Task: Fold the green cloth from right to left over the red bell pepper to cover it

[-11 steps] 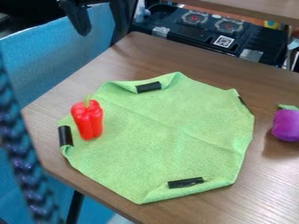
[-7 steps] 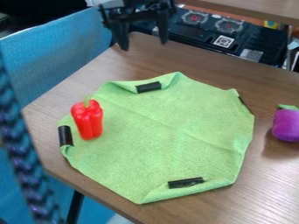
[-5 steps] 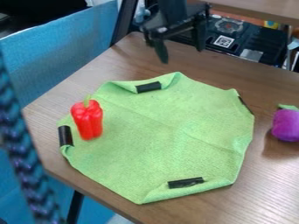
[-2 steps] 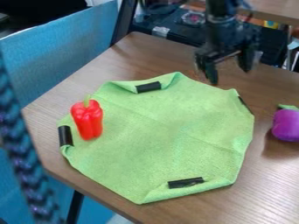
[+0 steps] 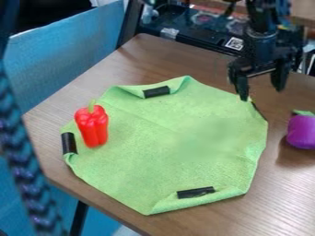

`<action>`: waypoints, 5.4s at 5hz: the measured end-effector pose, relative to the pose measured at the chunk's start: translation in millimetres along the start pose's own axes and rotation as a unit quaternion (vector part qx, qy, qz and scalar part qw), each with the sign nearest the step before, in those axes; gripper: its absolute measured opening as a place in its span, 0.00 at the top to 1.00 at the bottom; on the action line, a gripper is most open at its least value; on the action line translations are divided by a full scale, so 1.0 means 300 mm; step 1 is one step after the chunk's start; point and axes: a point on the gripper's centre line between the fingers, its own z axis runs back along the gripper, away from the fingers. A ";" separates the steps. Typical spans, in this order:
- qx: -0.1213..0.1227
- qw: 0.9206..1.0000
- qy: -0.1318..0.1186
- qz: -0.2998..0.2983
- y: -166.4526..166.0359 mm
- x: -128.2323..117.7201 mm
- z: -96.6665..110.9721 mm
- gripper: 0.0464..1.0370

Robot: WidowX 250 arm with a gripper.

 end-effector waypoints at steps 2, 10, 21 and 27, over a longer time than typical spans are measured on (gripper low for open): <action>0.038 0.999 0.010 -0.004 0.009 0.019 -0.086 0.04; 0.064 0.997 0.032 0.008 0.027 -0.025 -0.161 0.54; -0.025 0.999 0.035 0.020 0.458 -0.047 0.340 0.99; -0.022 0.995 0.016 0.092 0.800 0.010 0.537 0.99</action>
